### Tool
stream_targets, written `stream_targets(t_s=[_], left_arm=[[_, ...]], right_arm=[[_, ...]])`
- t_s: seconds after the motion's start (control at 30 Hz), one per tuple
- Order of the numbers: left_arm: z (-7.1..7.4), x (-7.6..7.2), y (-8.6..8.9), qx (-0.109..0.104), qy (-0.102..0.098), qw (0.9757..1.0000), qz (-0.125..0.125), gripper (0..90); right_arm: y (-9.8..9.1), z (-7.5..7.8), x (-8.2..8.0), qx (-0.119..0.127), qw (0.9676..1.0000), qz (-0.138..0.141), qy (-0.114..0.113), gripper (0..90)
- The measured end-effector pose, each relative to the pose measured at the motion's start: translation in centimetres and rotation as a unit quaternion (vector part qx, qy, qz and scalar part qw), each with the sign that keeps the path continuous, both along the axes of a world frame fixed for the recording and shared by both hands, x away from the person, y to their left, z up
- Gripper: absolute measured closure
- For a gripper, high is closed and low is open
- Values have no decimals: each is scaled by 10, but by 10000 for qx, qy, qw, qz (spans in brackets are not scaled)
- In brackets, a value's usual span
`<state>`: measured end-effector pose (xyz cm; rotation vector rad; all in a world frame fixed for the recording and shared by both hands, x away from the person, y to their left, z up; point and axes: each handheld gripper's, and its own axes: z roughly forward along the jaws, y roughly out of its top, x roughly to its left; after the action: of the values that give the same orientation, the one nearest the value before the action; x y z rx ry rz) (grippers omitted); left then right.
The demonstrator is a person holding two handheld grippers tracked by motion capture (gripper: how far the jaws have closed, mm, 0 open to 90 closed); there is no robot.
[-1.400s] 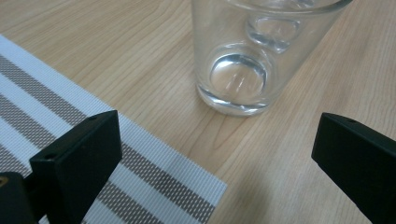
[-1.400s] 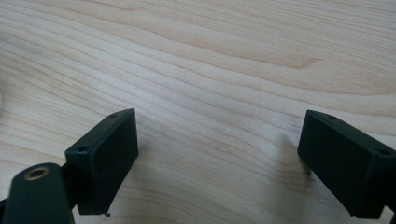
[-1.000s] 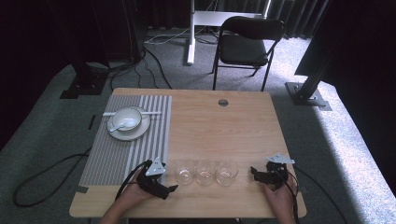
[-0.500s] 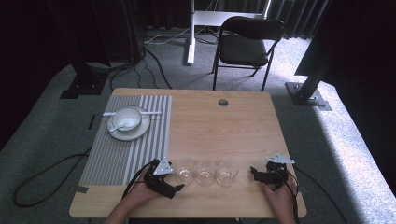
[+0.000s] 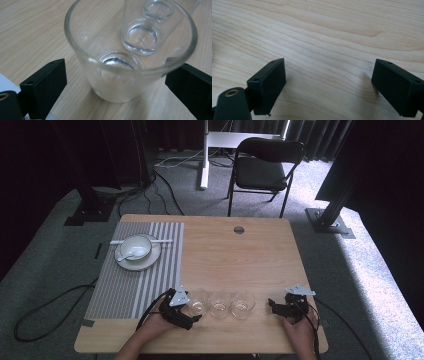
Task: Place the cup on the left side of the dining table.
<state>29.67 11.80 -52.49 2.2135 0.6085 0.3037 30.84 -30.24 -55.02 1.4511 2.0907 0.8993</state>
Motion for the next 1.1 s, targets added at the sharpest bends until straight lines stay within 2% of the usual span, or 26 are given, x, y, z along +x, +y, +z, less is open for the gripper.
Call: stream_targets(t_s=[0.1,0.2,0.33,0.4,0.47,0.63,0.83,1.0,1.07,1.1], left_arm=[[0,1,-5,-77,-30,10000,-5,56],[-1,2,-9,-56,-98,9999,0,67],[-1,1,-9,-84,-244,9996,101,149],[-1,0,-9,-151,-240,9996,83,179],[-2,0,-10,-118,-220,9997,64,209],[-3,1,-11,-111,-149,9998,97,213],[-3,-1,-12,-112,-206,9995,190,217],[-4,-5,-11,-97,-349,9990,278,217],[-3,-4,-9,-110,-273,9990,325,217],[-3,-5,-9,-78,-335,9988,352,217]], right_arm=[[0,0,0,0,10000,0,1,116],[0,0,0,0,10000,1,1,116],[0,0,0,0,10000,1,0,116],[0,0,0,3,10000,-3,4,116],[0,0,0,2,10000,-3,3,116],[0,0,0,3,10000,-4,3,116],[0,0,0,7,10000,-6,3,116],[0,0,0,8,10000,-6,3,116],[0,0,0,8,10000,-6,2,116],[0,0,0,8,10000,-6,3,116]])
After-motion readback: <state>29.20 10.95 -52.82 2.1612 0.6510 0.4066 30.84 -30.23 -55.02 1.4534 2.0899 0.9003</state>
